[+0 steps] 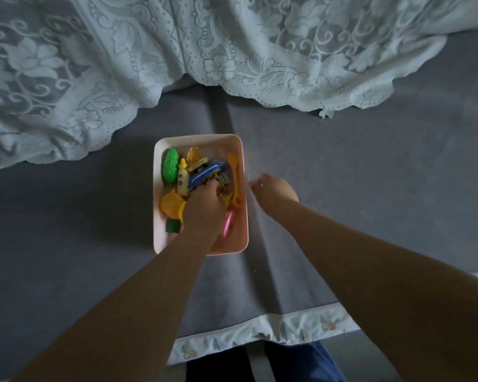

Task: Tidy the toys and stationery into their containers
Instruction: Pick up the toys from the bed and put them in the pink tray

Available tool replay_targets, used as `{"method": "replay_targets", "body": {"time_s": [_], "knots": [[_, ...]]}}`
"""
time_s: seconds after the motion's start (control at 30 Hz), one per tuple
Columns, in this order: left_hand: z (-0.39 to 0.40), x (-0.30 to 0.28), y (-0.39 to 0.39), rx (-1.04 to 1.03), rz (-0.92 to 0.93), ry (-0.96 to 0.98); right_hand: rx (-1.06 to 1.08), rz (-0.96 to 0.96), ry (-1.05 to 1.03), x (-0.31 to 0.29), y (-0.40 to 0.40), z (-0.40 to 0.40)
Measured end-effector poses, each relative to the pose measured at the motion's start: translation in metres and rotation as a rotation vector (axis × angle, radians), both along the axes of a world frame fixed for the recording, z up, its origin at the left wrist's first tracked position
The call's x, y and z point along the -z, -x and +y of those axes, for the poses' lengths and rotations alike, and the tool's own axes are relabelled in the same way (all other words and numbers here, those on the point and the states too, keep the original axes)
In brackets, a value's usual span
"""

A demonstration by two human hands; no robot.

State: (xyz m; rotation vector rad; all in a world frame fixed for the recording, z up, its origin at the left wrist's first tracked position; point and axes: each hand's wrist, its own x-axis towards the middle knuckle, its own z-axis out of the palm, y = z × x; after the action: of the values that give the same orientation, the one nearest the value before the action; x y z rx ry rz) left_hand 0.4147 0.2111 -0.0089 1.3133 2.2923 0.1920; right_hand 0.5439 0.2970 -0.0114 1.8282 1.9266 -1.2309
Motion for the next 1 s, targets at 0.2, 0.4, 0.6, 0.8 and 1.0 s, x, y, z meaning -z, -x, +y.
{"method": "replay_targets", "body": {"time_s": [0.2,0.4,0.6,0.8,1.0], "knots": [[0.047,0.001,-0.016,-0.04,0.029,-0.144,0.168,-0.031,-0.196,0.017,-0.032,0.077],[0.08,0.008,-0.021,-0.18,0.025,-0.174,0.557,0.01,-0.274,0.04,-0.055,0.131],[0.085,0.033,-0.014,-0.246,0.095,-0.081,0.781,0.115,-0.248,0.059,-0.061,0.173],[0.086,0.038,-0.013,-0.203,0.141,-0.086,0.8,0.094,-0.247,0.07,-0.069,0.195],[0.081,0.033,-0.013,-0.224,0.052,-0.155,0.705,0.105,-0.121,0.075,-0.05,0.16]]}}
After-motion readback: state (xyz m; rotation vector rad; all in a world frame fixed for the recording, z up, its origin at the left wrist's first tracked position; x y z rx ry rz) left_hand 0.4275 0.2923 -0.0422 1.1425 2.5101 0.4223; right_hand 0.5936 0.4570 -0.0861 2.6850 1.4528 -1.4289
